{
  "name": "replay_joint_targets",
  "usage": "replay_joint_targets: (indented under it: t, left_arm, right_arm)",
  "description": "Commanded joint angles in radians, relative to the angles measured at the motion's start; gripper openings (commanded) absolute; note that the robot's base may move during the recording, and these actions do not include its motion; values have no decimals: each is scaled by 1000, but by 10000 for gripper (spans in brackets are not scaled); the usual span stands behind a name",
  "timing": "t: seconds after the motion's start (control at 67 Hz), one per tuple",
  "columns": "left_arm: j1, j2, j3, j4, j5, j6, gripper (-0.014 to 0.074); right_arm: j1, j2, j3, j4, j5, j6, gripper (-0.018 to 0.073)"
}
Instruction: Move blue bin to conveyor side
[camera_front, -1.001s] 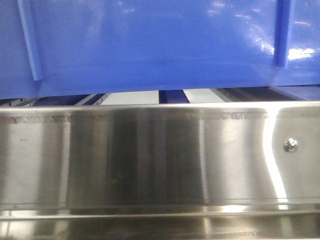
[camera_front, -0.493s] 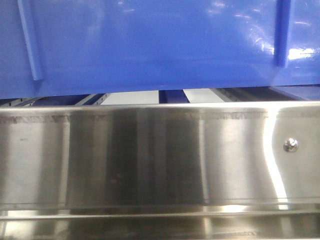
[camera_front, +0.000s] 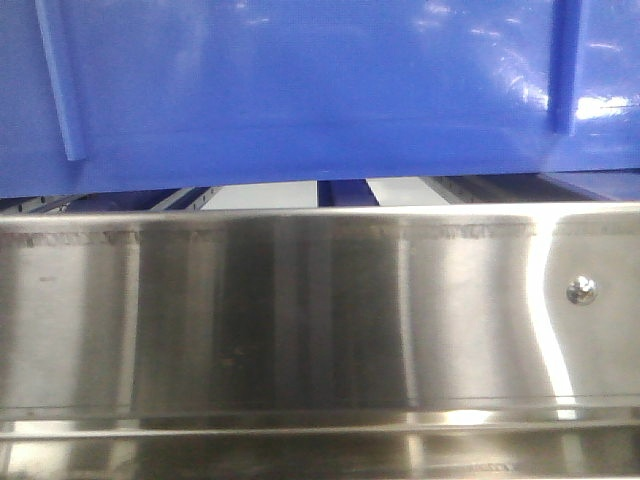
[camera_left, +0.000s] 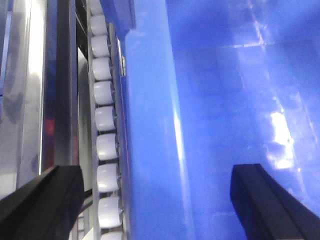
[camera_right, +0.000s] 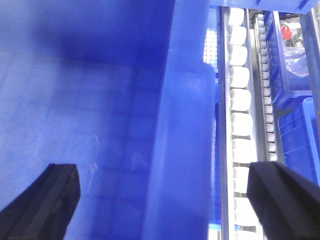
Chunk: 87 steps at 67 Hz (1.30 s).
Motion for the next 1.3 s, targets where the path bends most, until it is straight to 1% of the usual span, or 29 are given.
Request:
replay_joint_targets:
  t: [0.0, 0.164, 0.418, 0.463, 0.508, 0.538, 0.597, 0.612, 0.642, 0.702, 0.777, 0.792, 0.806, 0.821, 0.836, 0.866, 0.911, 1.001, 1.135, 1.284]
  left_arm:
    - [2, 2, -7, -5, -33, -8, 498]
    - [2, 8, -7, -29, -37, -8, 498]
    - [2, 22, -7, -31, -14, -8, 498]
    - [2, 22, -7, -31, -14, -8, 498]
    - [2, 22, -7, -31, -14, -8, 496]
    - [2, 22, -7, -31, -14, -8, 491]
    - [2, 22, -7, -31, -14, -8, 449]
    - [2, 22, -7, -31, -14, -8, 432]
    - [2, 22, -7, -31, -14, -8, 389]
    - [2, 22, -7, -31, -16, -8, 275]
    - [2, 22, -7, -31, -18, -8, 90]
    - [2, 22, -7, -31, -18, -8, 71]
    - [2, 22, -7, -31, -19, -8, 10]
    - [2, 22, -7, -31, -19, -8, -30]
    - [2, 22, -7, -31, -19, -8, -51]
    - [2, 22, -7, -31, -19, -8, -19]
    - [2, 22, -7, -34, -19, -8, 9]
    - [2, 22, -7, -35, -19, -8, -8]
    - [2, 13, -7, -35, -23, -8, -9]
    - [0, -47, -7, -35, -65, -8, -9]
  right_arm:
    - [-2, -4, 1, -15, -11, 4, 559]
    - [-2, -4, 1, -15, -11, 4, 559]
    - [-2, -4, 1, -15, -11, 4, 559]
    - [-2, -4, 1, -15, -11, 4, 551]
    - [-2, -4, 1, -15, -11, 4, 524]
    - [-2, -4, 1, -15, -11, 4, 494]
    - [-2, -4, 1, -15, -11, 4, 370]
    - [-2, -4, 1, -15, -11, 4, 354]
    - [-2, -4, 1, -15, -11, 4, 268]
    - [-2, -4, 1, -15, -11, 4, 113]
    - [-2, -4, 1, -15, -11, 4, -76]
    - [-2, -4, 1, -15, -11, 4, -103]
    - [-2, -4, 1, -15, -11, 4, -109]
    - [-2, -4, 1, -15, -11, 4, -99]
    - [-2, -4, 1, -15, -11, 4, -92]
    - [-2, -4, 1, -15, -11, 4, -71]
    - [-2, -4, 1, -15, -11, 4, -69]
    - [-2, -8, 1, -15, -11, 4, -78]
    - [-2, -26, 1, -15, -11, 4, -78]
    - [-2, -89, 1, -15, -11, 4, -78]
